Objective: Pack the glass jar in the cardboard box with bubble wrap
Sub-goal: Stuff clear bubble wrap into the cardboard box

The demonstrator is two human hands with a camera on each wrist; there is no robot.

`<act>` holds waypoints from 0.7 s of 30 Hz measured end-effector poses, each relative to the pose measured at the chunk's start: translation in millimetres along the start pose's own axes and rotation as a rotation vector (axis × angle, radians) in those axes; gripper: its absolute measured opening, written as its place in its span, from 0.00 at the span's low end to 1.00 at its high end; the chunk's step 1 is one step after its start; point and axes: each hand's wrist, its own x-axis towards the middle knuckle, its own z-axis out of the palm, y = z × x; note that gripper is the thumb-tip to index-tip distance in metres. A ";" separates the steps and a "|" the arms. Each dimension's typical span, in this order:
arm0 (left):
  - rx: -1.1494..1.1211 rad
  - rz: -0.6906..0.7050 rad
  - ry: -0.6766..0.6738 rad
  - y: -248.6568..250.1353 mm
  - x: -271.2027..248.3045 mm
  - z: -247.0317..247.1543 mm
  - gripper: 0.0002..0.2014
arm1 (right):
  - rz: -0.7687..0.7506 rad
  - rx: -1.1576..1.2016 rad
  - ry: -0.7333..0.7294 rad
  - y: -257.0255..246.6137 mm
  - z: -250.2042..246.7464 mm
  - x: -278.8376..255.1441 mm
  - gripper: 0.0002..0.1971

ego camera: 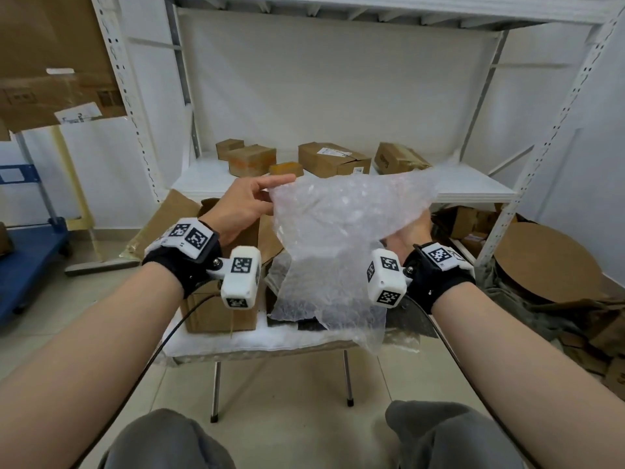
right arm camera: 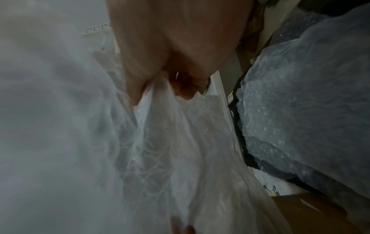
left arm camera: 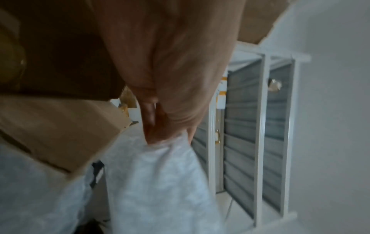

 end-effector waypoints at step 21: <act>-0.761 -0.220 0.297 2.1 26.4 16.2 0.10 | 0.160 -0.033 -0.085 -18.5 2.8 6.3 0.22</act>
